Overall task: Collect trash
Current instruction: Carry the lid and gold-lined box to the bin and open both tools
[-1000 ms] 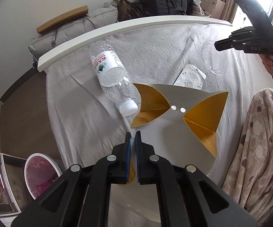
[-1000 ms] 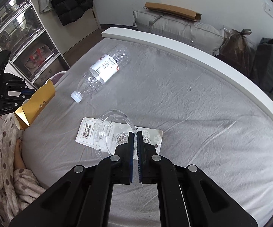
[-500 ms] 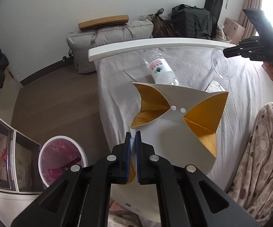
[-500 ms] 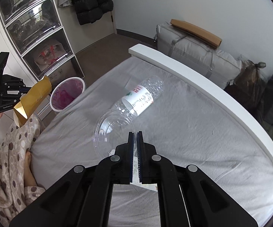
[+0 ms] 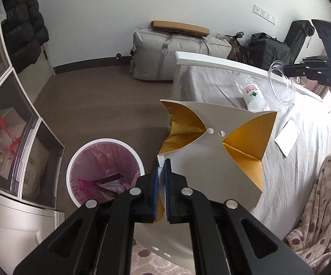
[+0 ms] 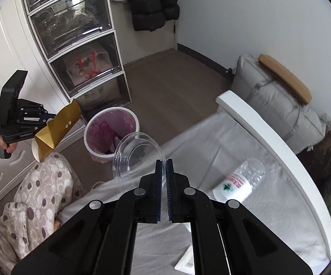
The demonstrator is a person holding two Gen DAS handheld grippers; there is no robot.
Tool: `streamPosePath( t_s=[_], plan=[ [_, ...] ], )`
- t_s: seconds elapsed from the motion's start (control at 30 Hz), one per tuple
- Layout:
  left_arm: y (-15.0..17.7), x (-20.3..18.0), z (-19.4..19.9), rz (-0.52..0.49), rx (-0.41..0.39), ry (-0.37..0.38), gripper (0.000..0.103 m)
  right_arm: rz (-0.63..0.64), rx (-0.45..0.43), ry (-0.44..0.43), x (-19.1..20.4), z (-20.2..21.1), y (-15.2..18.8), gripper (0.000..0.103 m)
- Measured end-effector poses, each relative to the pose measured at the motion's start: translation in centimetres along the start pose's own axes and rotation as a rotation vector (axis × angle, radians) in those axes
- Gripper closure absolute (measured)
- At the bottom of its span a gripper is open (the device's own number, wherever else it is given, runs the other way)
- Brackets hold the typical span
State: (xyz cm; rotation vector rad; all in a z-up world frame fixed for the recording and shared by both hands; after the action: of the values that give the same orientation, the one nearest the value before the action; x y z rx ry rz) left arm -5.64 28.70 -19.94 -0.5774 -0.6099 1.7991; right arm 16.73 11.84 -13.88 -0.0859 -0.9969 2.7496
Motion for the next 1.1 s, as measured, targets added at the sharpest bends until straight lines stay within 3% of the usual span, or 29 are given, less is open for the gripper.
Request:
streamPosePath(
  t_s=[0.33,0.63,0.87,1.1],
  plan=[
    [1.7,9.3,-1.5,0.068,0.002,-0.039,0.098,0.050,0.027,-0.101,6.4,-8.1,-5.4,0.100],
    [4.6,17.2,-5.2,0.112,0.027,-0.060,0.098,0.143,0.088,-0.189,11.9,-15.1,-9.7,0.100],
    [5.9,20.6,-9.4,0.132,0.050,-0.051,0.098,0.222,0.142,-0.247,16.0,-20.3,-11.8,0.100],
    [7.3,22.0,-12.9,0.168,0.069,0.002,0.098,0.277,0.229,-0.262,18.6,-25.4,-11.4,0.100]
  ],
)
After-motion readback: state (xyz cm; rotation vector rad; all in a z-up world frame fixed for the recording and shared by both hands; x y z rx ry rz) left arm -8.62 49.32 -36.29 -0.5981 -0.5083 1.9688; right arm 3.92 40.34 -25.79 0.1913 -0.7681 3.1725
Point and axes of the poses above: each gripper's, at about its wrist camera, not at the fingertips, and z roughly against the way its jaws point, x to its left, y to its underside, the point moved 4 cm from there along -z, roughly the way its jaws point, and after that the axes turned 7 degrees about -x, right-handed, at the moved point
